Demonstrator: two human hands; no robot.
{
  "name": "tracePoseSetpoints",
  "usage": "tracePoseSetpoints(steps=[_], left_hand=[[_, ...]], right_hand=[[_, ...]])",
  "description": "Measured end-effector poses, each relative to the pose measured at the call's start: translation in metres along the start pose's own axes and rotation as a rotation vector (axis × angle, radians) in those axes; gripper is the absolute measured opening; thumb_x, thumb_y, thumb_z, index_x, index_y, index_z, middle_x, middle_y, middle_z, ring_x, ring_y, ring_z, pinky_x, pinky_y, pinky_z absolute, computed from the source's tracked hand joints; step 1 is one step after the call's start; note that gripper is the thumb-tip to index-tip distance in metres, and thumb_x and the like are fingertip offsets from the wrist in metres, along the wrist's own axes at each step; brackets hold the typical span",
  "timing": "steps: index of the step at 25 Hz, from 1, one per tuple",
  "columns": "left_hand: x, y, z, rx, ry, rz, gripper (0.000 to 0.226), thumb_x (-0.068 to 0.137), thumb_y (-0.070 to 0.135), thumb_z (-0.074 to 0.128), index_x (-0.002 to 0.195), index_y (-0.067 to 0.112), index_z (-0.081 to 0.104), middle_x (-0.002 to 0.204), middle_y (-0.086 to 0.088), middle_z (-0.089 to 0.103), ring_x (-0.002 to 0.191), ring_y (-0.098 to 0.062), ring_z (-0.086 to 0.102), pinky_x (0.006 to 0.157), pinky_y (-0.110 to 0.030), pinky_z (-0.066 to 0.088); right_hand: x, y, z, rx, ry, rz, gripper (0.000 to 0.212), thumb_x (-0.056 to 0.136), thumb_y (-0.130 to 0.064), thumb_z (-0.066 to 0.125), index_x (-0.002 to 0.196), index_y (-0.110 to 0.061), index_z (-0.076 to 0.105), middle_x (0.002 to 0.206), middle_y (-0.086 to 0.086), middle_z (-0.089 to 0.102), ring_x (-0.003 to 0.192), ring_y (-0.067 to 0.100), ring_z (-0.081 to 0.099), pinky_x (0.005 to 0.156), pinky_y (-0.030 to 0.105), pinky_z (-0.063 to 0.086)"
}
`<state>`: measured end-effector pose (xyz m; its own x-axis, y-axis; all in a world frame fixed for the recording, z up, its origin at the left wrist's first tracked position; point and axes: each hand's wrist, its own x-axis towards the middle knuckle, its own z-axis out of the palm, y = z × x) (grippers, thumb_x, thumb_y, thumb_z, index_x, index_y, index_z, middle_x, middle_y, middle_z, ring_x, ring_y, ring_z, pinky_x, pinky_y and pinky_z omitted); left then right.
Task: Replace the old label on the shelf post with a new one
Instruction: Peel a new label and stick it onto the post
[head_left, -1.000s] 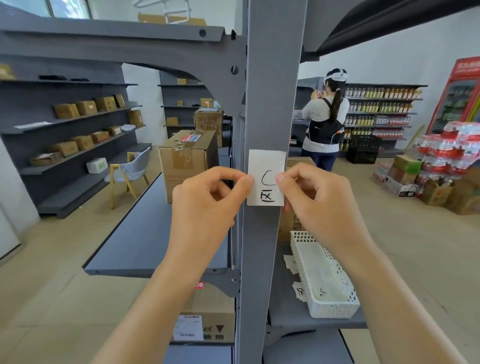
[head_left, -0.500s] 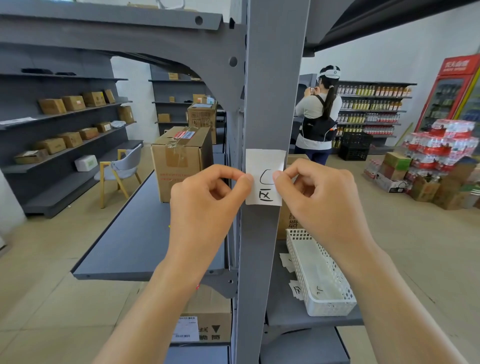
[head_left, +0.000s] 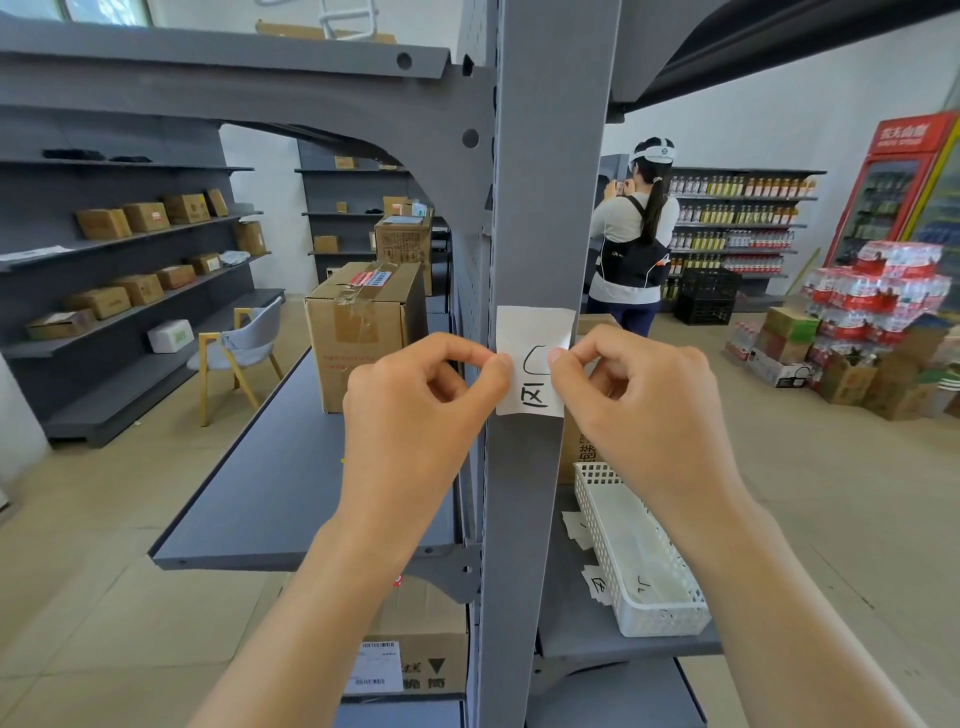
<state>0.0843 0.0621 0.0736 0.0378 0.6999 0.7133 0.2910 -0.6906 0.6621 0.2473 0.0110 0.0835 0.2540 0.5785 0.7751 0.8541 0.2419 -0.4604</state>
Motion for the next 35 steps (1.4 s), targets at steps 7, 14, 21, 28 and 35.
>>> tracePoseSetpoints(steps=[7, 14, 21, 28, 35], left_hand=[[0.003, -0.003, 0.002, 0.041, -0.003, -0.002, 0.017, 0.086, 0.041, 0.075, 0.075, 0.027, 0.073, 0.056, 0.003, 0.067, 0.052, -0.013, 0.06, 0.055, -0.02, 0.05], [0.009, -0.006, -0.008, -0.065, -0.054, -0.085, 0.016, 0.082, 0.04, 0.08, 0.078, 0.027, 0.071, 0.062, 0.001, 0.07, 0.057, -0.019, 0.067, 0.059, -0.024, 0.056], [0.024, 0.011, -0.006, -0.071, -0.068, -0.003, 0.026, 0.085, 0.051, 0.073, 0.098, 0.029, 0.068, 0.083, 0.009, 0.073, 0.072, -0.016, 0.071, 0.068, -0.031, 0.061], [0.029, 0.004, -0.008, -0.087, -0.097, -0.033, 0.015, 0.092, 0.037, 0.069, 0.098, 0.023, 0.07, 0.083, 0.013, 0.074, 0.063, -0.007, 0.072, 0.056, -0.02, 0.056], [0.024, -0.002, -0.002, -0.127, -0.151, -0.026, 0.018, 0.088, 0.042, 0.072, 0.099, 0.034, 0.061, 0.085, 0.005, 0.074, 0.069, -0.02, 0.074, 0.06, -0.03, 0.061]], right_hand=[[0.002, -0.002, -0.001, -0.039, 0.013, 0.013, 0.029, 0.089, -0.036, 0.068, 0.063, -0.022, 0.068, 0.043, -0.005, 0.054, 0.045, 0.011, 0.047, 0.052, 0.022, 0.037], [0.005, -0.001, -0.01, -0.119, 0.004, 0.071, 0.048, 0.083, -0.05, 0.069, 0.046, -0.023, 0.055, 0.039, -0.006, 0.051, 0.044, 0.011, 0.05, 0.053, 0.03, 0.05], [0.018, -0.014, -0.009, -0.009, 0.063, 0.059, 0.046, 0.083, -0.068, 0.062, 0.07, -0.024, 0.063, 0.06, -0.009, 0.064, 0.057, 0.007, 0.058, 0.056, 0.033, 0.052], [0.024, 0.002, -0.01, 0.042, -0.045, 0.092, 0.032, 0.094, -0.055, 0.058, 0.089, -0.025, 0.067, 0.078, -0.012, 0.07, 0.057, 0.0, 0.054, 0.057, 0.02, 0.04], [0.017, 0.002, -0.003, 0.057, -0.038, 0.066, 0.028, 0.093, -0.053, 0.061, 0.091, -0.025, 0.06, 0.078, -0.011, 0.07, 0.051, -0.003, 0.052, 0.053, 0.019, 0.04]])
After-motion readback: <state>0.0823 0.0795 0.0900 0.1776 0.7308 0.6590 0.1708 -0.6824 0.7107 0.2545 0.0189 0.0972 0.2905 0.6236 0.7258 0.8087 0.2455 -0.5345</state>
